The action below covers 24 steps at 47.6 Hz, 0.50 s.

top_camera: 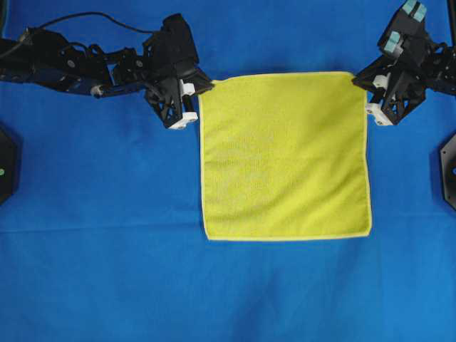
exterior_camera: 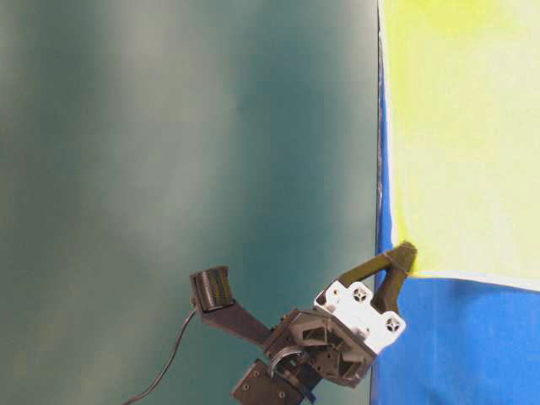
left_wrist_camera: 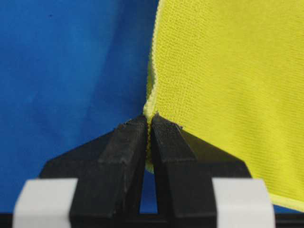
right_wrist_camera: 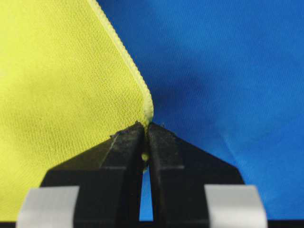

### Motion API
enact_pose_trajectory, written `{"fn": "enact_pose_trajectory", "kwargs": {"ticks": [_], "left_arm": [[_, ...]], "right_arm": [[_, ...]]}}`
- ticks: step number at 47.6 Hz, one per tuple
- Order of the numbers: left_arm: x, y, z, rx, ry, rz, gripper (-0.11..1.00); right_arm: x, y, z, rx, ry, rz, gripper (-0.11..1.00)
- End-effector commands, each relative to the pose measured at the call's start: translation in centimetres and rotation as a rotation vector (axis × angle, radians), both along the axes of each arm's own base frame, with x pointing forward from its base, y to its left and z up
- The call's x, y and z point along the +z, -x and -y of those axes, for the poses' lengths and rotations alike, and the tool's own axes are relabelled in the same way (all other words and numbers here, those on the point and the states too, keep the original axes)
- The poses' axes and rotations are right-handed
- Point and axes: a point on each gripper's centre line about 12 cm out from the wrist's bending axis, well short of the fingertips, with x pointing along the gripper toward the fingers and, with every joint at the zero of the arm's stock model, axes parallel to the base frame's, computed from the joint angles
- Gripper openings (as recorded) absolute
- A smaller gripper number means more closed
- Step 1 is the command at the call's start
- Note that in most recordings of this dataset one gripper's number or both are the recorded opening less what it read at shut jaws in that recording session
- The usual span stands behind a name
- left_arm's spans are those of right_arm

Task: Fold the yellow towel.
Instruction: 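Lift the top corners and fold them down toward the bottom edge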

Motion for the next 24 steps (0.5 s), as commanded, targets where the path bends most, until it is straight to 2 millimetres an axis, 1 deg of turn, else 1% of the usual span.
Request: {"fn": "enact_pose_trajectory", "kwargs": {"ticks": [1,6,11,15,16,18,24], "left_arm": [[1.7,-0.4,1.0,-0.024,-0.003,0.026,0.01],[2.2,-0.6,3.0,-0.073,0.009,-0.005,0.01],[2.5,-0.8,5.6,-0.137,0.02,-0.037,0.01],[2.3,-0.9,8.1,-0.203,0.027,-0.066,0.01],[2.1,-1.0,9.0,-0.221,0.032,-0.075,0.01],[2.0,-1.1,10.1,-0.245,0.039,-0.079,0.01],[2.0,-1.5,13.6,-0.304,0.074,-0.073,0.01]], "right_arm": [[0.4,-0.3,-0.5,0.015,-0.005,0.011,0.02],[0.5,-0.5,-2.0,0.046,-0.043,0.004,0.02],[0.3,-0.7,-4.0,0.07,-0.106,0.009,0.02],[0.2,-0.9,-6.1,0.106,-0.159,0.005,0.02],[0.1,-0.9,-6.9,0.123,-0.178,0.003,0.02],[0.0,-0.9,-8.3,0.148,-0.212,-0.003,0.02],[0.0,-1.0,-11.4,0.201,-0.29,-0.003,0.02]]}}
